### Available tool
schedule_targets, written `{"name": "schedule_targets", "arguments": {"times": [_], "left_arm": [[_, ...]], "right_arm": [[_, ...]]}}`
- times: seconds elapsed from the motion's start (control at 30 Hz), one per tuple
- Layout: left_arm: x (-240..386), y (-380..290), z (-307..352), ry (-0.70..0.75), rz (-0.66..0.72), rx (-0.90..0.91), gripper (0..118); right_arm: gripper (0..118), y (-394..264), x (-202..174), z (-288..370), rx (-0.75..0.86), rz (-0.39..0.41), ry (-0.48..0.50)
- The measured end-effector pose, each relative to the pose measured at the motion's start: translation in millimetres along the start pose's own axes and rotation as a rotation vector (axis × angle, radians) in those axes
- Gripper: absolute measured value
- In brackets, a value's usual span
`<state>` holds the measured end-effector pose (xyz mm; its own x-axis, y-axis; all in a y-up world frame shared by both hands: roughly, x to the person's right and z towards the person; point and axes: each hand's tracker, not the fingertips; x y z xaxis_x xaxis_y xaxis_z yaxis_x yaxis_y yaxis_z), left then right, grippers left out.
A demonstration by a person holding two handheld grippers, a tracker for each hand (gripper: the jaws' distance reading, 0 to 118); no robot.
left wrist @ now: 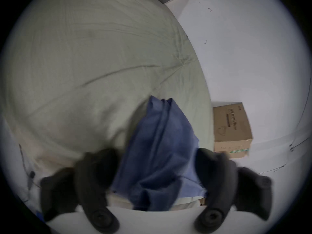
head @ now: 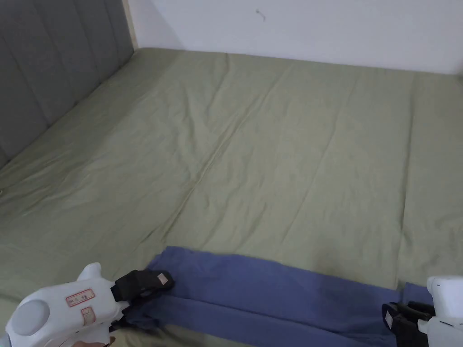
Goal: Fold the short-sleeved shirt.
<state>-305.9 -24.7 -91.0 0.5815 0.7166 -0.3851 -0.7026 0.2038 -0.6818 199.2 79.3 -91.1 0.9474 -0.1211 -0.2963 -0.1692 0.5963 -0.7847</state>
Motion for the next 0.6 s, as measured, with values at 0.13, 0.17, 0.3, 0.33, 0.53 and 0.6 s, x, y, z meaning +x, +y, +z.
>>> {"name": "schedule_targets", "arguments": {"times": [0.13, 0.17, 0.3, 0.33, 0.53, 0.6], "left_arm": [[-11.1, 1.7, 10.2, -0.061, 0.083, -0.022, 16], [-8.4, 1.8, 12.6, -0.060, 0.096, -0.010, 12], [25.4, -1.7, 23.9, 0.015, -0.058, 0.008, 11], [33.0, -2.2, 28.9, -0.019, -0.062, 0.017, 11], [106.6, -7.3, 48.9, -0.083, -0.215, 0.065, 11], [140.6, -18.3, 47.2, -0.094, -0.325, 0.052, 11]], "right_arm": [[7, -4.2, 2.2, -3.5, -0.020, -0.015, -0.004], [7, -5.3, 3.6, -3.6, -0.027, -0.025, -0.003], [7, -14.2, 15.5, -3.3, -0.048, -0.079, -0.010], [7, -16.9, 19.1, -2.4, -0.053, -0.092, -0.018], [7, -34.4, 48.3, 10.5, -0.047, -0.215, -0.025], [7, -39.6, 57.0, 18.0, -0.028, -0.245, -0.038]]}}
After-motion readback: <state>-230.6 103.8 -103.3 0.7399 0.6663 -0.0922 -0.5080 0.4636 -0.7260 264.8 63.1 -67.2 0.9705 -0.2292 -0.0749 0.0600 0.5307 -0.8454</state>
